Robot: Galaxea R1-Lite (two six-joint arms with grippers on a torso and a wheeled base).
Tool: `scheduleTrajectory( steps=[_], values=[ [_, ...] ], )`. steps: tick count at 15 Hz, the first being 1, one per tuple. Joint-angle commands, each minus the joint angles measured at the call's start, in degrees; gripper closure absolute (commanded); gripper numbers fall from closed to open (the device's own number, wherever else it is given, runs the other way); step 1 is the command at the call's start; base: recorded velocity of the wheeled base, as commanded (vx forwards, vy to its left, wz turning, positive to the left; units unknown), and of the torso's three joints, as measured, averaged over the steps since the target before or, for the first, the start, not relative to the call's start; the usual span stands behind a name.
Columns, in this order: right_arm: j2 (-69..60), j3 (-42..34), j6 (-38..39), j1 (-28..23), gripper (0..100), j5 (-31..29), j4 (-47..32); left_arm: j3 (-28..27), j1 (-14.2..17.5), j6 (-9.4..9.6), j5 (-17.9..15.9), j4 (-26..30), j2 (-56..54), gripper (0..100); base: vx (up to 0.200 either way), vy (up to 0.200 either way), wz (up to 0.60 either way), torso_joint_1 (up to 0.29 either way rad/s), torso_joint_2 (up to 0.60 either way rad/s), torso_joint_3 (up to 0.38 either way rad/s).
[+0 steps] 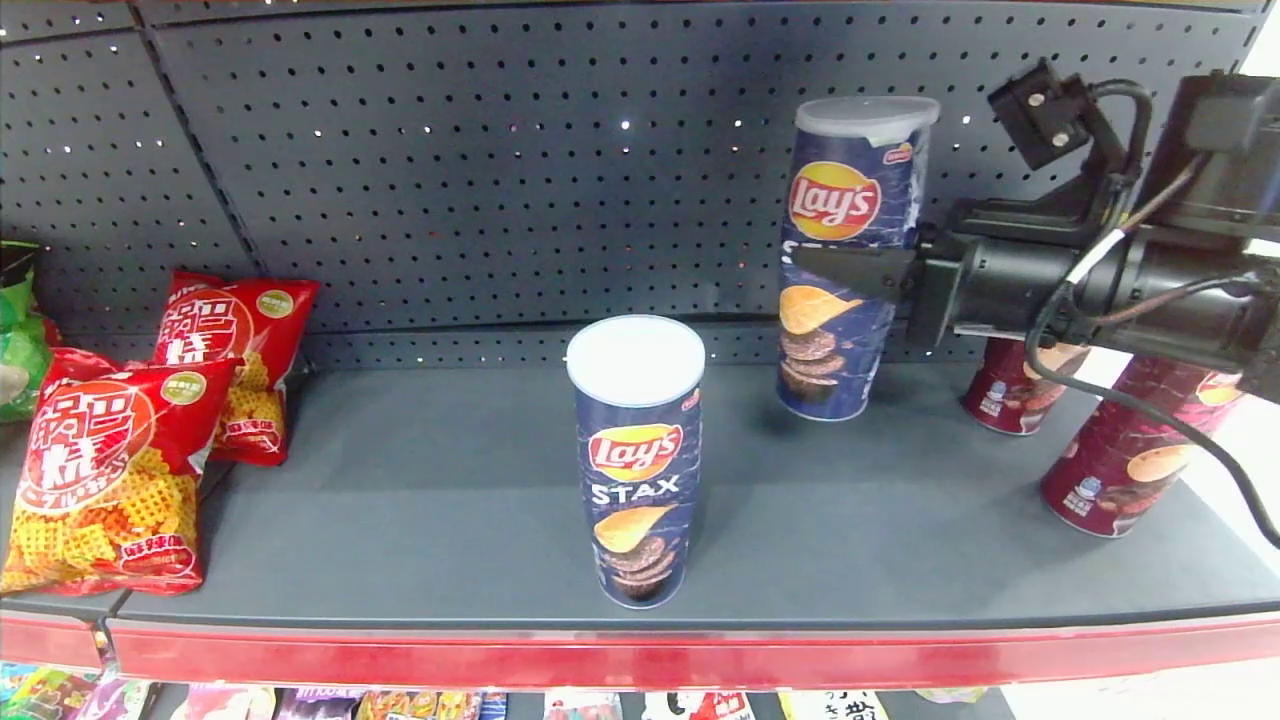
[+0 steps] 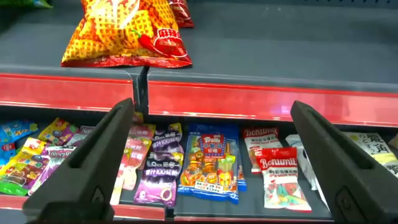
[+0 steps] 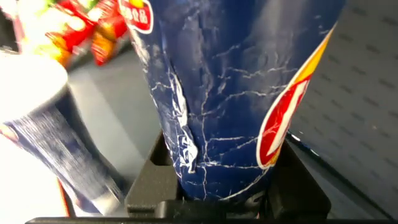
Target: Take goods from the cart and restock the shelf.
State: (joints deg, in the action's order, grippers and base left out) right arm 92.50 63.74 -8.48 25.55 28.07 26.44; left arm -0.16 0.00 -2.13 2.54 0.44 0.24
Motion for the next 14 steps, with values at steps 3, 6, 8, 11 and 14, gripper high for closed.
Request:
scheduleTrajectory(
  steps=[3, 6, 8, 11, 14],
  values=[
    [10.24, 8.5, 2.07, 4.95, 100, -2.06, 0.1, -0.02, 0.0, -0.06, 0.01, 0.0, 0.11, 0, 0.0, 0.0, 0.0, 0.0, 0.0, 0.0],
    [15.95, 13.77, 1.37, 5.56, 100, -0.83, 0.01, -0.02, 0.0, 0.02, 0.01, 0.0, 0.11, 0, 0.0, 0.0, 0.0, 0.0, 0.0, 0.0],
    [20.09, 18.08, 0.22, 4.6, 100, 1.37, -0.25, -0.02, 0.0, 0.02, 0.01, 0.0, 0.11, 0, 0.0, 0.0, 0.0, 0.0, 0.0, 0.0],
    [25.27, 23.0, -1.71, 3.1, 100, 11.65, -2.18, -0.02, 0.0, 0.02, 0.01, 0.0, 0.11, 0, 0.0, 0.0, 0.0, 0.0, 0.0, 0.0],
    [27.73, 27.66, -1.1, 3.1, 100, 13.41, -2.36, -0.02, 0.0, 0.02, 0.01, 0.0, 0.11, 0, 0.0, 0.0, 0.0, 0.0, 0.0, 0.0]
  ],
)
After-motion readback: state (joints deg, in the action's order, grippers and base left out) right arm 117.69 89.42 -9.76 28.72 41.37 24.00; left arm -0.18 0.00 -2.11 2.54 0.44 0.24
